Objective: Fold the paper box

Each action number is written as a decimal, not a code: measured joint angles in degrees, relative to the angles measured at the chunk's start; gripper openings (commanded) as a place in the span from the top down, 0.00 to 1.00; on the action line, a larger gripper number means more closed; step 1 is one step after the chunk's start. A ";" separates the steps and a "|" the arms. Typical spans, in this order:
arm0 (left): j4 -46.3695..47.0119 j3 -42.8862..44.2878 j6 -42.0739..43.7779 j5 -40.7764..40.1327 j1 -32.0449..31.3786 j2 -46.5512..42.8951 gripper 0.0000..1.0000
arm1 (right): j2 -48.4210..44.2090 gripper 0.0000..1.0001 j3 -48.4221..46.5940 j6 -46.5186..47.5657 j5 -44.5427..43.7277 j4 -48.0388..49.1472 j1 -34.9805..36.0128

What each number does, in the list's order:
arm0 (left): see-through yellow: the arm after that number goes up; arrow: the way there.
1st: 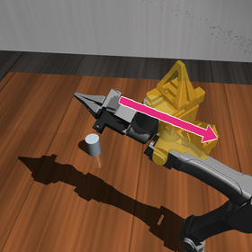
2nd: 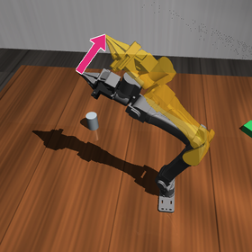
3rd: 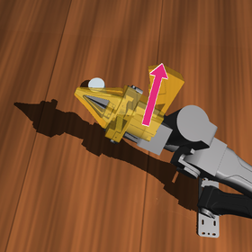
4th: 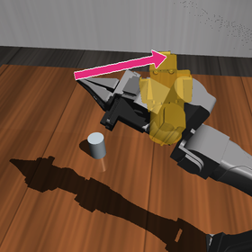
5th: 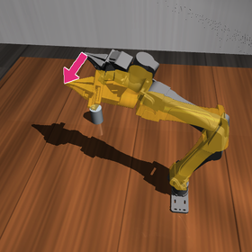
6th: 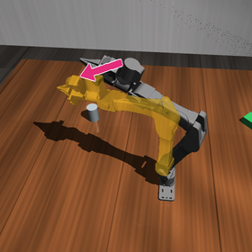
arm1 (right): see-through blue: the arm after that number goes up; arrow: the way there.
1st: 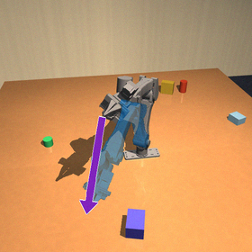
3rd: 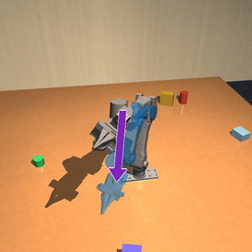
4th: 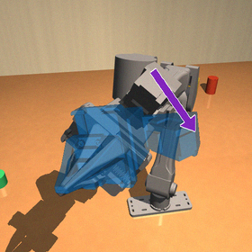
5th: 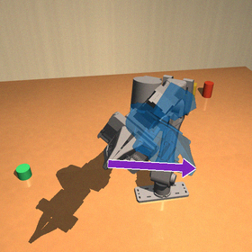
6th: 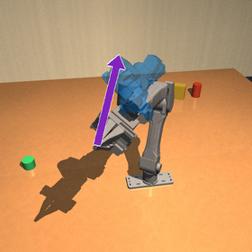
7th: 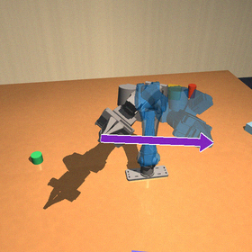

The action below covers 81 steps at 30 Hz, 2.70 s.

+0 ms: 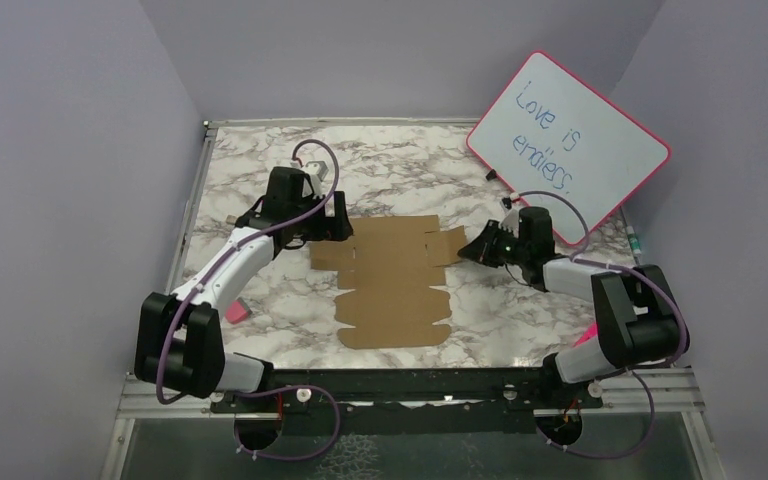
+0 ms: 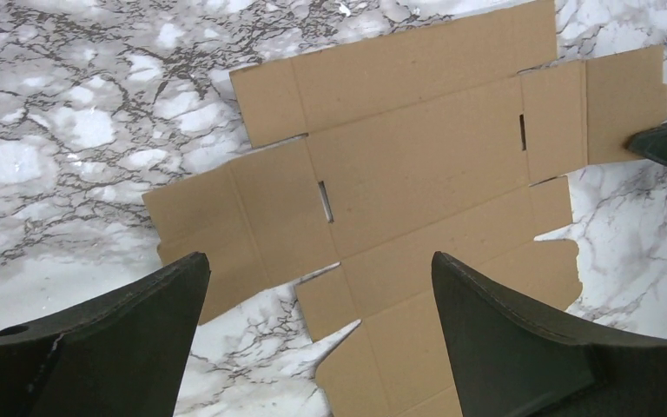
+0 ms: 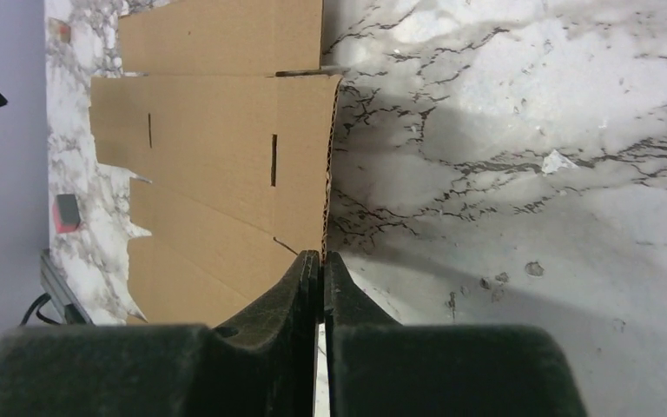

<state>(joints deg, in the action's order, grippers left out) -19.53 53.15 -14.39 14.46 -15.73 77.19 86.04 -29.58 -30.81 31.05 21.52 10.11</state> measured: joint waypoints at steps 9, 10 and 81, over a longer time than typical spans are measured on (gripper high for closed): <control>1.70 4.31 -2.86 1.90 0.72 6.49 0.01 | -1.97 0.57 -3.89 5.01 -4.81 -8.22 -0.04; 2.14 4.39 -3.26 2.08 0.83 7.23 0.01 | -2.56 0.55 -4.46 5.35 -5.60 -8.72 0.04; 7.39 10.38 -8.96 15.91 -4.94 21.38 0.10 | 14.36 0.37 -10.58 -8.70 -12.28 9.97 19.56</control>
<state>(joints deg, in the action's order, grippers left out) -12.14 63.53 -23.35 30.37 -20.67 98.56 100.40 -40.16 -39.51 18.76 31.48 29.67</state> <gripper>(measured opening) 0.883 0.621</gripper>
